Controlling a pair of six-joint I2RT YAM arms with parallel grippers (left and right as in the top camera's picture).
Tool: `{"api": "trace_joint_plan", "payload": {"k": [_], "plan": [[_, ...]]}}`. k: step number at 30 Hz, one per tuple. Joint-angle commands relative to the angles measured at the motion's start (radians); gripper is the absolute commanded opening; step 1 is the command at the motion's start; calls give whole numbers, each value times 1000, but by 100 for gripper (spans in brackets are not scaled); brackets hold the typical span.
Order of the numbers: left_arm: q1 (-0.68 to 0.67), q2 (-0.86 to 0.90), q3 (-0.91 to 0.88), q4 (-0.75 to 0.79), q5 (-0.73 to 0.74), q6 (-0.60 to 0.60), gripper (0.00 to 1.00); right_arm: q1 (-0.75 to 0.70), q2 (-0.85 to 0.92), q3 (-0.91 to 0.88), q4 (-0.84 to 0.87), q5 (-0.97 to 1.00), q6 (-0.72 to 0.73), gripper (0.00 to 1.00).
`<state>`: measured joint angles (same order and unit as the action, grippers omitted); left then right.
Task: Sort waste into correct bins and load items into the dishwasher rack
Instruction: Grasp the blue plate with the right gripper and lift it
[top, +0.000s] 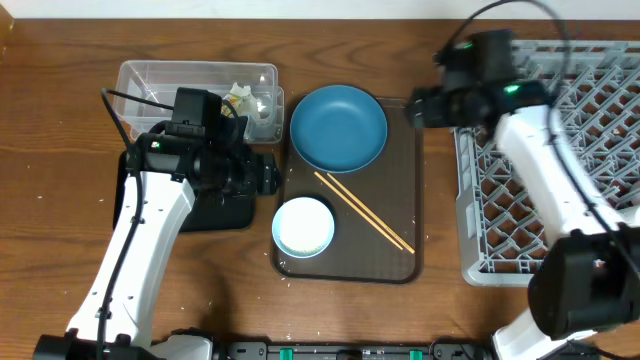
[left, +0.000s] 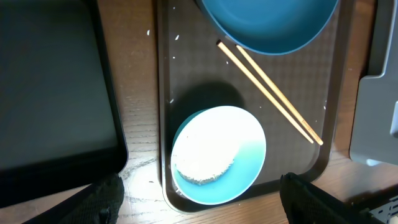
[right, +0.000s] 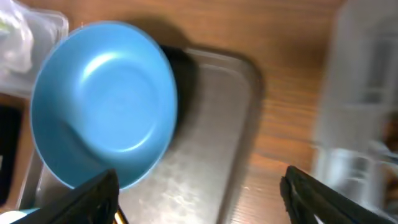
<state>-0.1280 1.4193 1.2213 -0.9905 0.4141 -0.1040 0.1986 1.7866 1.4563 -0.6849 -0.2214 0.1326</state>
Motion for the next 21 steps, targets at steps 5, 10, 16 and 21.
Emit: {"api": "trace_joint_plan", "payload": {"k": [5,10,16,21], "plan": [[-2,0,-6,-3,-8,6,83,136,114,-86,148,102,170,71],[-2,0,-6,-3,-8,6,83,192,206,-86,170,235,266,54],[-2,0,-6,-3,-8,6,83,199,265,-86,212,251,324,14],[-2,0,-6,-3,-8,6,83,174,219,-56,258,307,322,1]]}}
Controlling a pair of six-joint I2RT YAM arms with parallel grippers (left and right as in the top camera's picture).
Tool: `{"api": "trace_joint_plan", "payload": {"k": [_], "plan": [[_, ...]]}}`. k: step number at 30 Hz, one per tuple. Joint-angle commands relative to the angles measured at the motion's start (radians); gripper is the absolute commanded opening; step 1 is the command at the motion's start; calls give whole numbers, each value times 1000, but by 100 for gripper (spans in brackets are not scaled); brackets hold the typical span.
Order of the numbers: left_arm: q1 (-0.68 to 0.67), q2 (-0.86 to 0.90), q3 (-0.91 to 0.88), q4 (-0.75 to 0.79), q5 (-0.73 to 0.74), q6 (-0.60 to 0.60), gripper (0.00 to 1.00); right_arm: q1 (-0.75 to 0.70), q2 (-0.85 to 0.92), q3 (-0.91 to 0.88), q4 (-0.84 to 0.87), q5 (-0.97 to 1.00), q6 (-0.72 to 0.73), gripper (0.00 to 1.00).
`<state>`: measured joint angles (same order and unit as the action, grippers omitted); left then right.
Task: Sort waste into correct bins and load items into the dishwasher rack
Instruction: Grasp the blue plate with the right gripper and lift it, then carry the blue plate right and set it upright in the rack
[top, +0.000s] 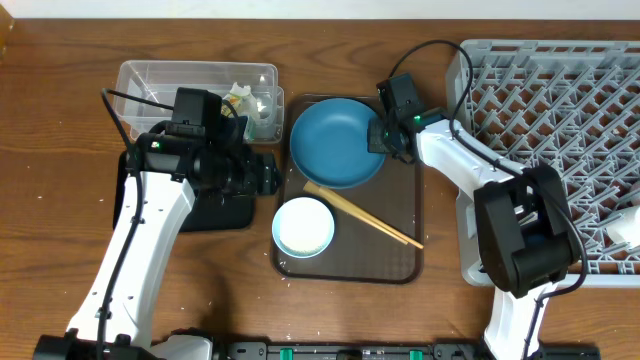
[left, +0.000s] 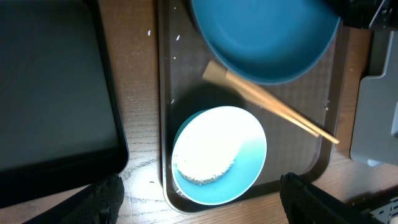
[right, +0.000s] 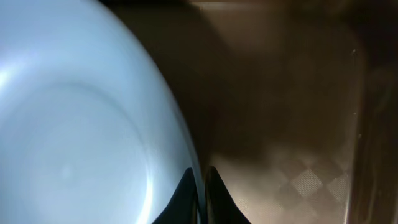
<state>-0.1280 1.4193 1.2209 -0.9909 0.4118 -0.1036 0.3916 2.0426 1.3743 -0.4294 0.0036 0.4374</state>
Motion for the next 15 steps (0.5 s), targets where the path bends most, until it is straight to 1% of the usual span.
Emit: {"api": "trace_joint_plan", "payload": {"k": [1,4,10,14,15], "plan": [[-2,0,-6,-3,-6,6,83,-32,-58,42,1,107,2,1],[-2,0,-6,-3,-6,6,83,-85,-140,97,-5,149,-119,1],[-2,0,-6,-2,-6,6,83,-210,-293,168,-3,277,-309,1],[-2,0,-6,3,-6,6,83,-317,-360,169,43,360,-548,1],[-2,0,-6,5,-6,6,83,-352,-368,169,58,380,-630,1]]}}
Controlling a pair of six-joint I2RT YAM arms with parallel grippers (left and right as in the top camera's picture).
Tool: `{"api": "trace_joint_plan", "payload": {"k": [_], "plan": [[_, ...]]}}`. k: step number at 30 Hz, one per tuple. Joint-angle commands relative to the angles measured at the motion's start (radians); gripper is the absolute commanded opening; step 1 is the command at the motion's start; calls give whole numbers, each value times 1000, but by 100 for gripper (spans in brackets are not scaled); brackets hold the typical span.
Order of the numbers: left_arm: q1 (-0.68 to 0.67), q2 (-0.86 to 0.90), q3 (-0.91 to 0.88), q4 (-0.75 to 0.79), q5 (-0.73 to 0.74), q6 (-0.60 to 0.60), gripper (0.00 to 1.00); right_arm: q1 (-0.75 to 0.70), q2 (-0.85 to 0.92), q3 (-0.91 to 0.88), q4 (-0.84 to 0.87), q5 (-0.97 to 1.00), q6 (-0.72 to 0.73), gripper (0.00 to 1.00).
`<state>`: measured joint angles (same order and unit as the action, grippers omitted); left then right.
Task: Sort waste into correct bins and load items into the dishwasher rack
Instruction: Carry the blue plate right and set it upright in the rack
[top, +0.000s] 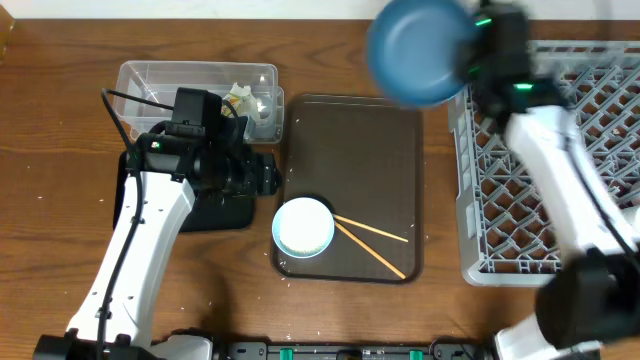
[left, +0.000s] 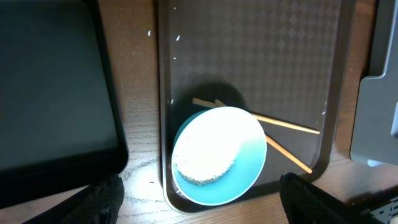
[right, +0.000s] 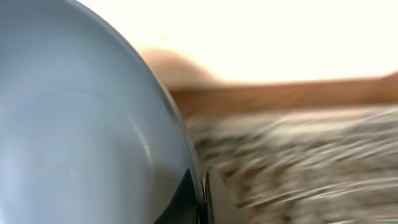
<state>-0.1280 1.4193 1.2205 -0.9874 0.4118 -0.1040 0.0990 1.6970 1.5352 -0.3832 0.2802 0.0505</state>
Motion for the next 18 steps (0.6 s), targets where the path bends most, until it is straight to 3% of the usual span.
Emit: {"api": "trace_joint_plan", "payload": {"k": [1,8,18], "plan": [[-2,0,-6,4,-6,6,83,-89,-25,8,24,120,-314,1],[-2,0,-6,6,-6,6,83,-287,-19,8,90,206,-638,1],[-2,0,-6,9,-5,6,83,-474,23,8,315,343,-812,1]]}}
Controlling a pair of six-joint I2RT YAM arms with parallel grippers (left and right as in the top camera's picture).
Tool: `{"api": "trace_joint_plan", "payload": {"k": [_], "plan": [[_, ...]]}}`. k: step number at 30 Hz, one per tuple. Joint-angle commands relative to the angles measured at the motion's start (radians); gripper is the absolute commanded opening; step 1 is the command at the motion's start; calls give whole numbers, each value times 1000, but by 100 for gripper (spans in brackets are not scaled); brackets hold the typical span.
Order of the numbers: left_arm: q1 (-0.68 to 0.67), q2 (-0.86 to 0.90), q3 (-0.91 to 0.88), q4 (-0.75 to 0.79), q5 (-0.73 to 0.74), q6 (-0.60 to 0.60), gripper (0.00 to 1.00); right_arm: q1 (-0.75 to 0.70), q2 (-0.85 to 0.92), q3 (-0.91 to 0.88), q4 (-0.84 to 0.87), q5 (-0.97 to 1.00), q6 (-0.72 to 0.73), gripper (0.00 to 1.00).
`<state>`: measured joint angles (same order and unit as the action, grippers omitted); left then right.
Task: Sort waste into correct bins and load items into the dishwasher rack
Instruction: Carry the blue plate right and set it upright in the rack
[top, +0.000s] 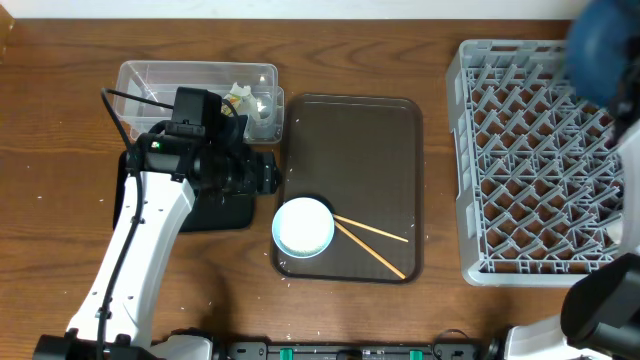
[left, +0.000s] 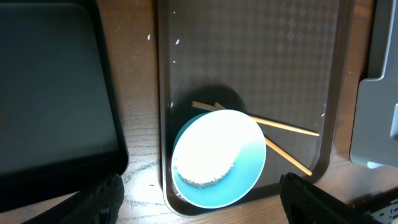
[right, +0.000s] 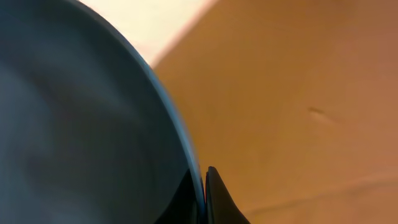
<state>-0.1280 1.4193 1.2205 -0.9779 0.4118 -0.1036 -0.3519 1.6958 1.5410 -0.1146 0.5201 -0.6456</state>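
The large blue plate (top: 606, 52) hangs blurred over the far right corner of the grey dishwasher rack (top: 530, 170), with my right gripper (right: 203, 190) shut on its rim; it fills the right wrist view as a dark plate (right: 81, 124). A small blue bowl of white rice (top: 303, 226) sits at the near left of the brown tray (top: 370, 130), with two chopsticks (top: 375, 240) beside it. My left gripper (left: 202, 208) hovers open above the bowl (left: 217, 158).
A clear bin (top: 200, 85) with scraps stands at the far left. A black bin (top: 215, 205) lies under my left arm. The chopsticks (left: 283, 140) reach toward the tray's right rim (left: 333, 124).
My right gripper has carried the blue plate from above the rack's far left corner to its far right corner. The left arm, bowl and chopsticks have not moved.
The blue plate lay on the tray's far end with my right gripper open beside it. Then the gripper was shut on its rim and the chopsticks had shifted. Then the plate was lifted off the tray, now over the rack's right side.
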Motion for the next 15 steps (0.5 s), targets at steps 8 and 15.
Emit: {"api": "trace_joint_plan", "payload": {"k": [8,15], "plan": [[-2,0,-6,0,-5,6,83,-76,182,3,498,361,-407,1],[-2,0,-6,-1,-5,-6,83,-92,335,3,740,373,-603,1]]}}
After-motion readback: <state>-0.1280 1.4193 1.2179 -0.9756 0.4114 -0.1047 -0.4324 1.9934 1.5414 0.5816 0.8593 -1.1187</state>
